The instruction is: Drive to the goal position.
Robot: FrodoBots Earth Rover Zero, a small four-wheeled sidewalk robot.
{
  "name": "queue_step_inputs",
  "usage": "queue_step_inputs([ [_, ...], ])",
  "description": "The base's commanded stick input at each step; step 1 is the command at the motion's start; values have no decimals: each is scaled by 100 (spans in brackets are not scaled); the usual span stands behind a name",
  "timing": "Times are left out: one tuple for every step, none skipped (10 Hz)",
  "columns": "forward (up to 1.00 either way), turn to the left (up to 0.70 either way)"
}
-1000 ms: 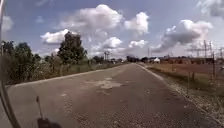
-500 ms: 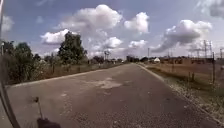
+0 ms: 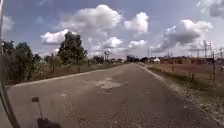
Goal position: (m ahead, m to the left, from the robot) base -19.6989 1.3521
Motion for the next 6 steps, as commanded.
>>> queue_step_inputs([
  [4, 0],
  [4, 0],
  [4, 0],
  [4, 0],
  [4, 0],
  [4, 0],
])
